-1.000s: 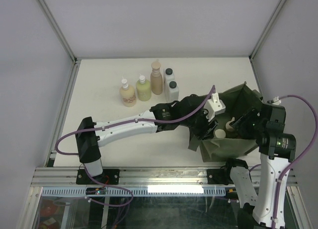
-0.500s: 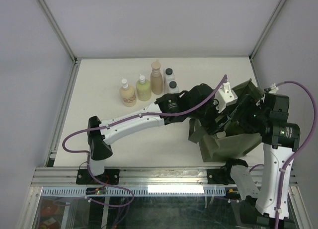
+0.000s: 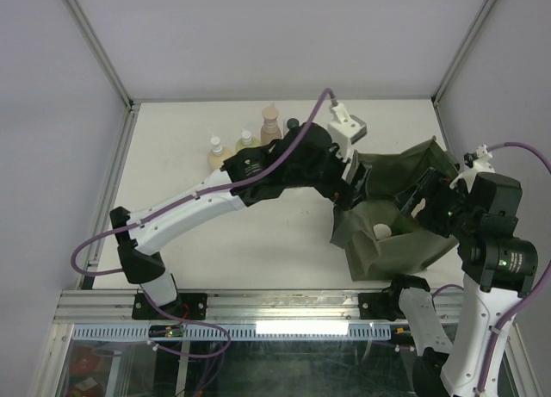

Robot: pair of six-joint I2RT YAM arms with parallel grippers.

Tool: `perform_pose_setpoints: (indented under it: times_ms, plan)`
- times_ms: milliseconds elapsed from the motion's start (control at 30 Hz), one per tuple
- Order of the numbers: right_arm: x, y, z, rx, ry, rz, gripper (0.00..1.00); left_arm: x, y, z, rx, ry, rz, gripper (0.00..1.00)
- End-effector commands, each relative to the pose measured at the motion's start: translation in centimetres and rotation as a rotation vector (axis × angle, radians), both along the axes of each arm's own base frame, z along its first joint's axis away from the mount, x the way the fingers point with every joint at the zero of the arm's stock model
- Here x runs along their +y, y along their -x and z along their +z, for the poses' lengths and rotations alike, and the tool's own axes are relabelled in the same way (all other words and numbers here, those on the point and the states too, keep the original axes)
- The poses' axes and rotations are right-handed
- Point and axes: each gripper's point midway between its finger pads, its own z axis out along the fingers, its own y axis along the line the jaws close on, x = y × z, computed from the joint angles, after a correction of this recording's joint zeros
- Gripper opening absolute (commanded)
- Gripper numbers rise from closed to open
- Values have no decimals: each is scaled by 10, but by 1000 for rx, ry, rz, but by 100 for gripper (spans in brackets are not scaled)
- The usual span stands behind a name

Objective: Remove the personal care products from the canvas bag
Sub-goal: Adjust the canvas bag at the center of the board.

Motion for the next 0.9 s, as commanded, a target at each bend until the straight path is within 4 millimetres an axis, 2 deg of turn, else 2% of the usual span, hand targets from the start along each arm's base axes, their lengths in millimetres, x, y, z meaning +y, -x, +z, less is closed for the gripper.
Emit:
perform_pose_setpoints:
  times_ms: [0,133,233,267,333,433,600,700,867]
  plan:
    - [15,6,22,-85,-14,97,77,14,-3,-19,177,33,98,98]
    - [13,13,18,-70,10,102,77,-13,-1,-28,243,62,12,94]
    - [14,19,10,-30,-1,99,77,-33,-8,-33,282,70,-15,89]
    - [14,21,7,-25,-4,100,77,-39,-12,-32,293,83,-24,84]
    - [15,24,1,-13,-8,99,77,-47,-19,-34,305,94,-34,69]
    - [20,28,-9,26,-41,114,75,-52,-35,-35,278,107,-31,39]
    - [35,36,-16,29,-104,167,74,-56,-78,-25,202,144,-2,0]
    - [45,37,-23,28,-160,210,74,-57,-104,-11,164,189,9,0]
    - [56,30,-35,65,-236,260,73,-62,-127,15,89,257,-18,0]
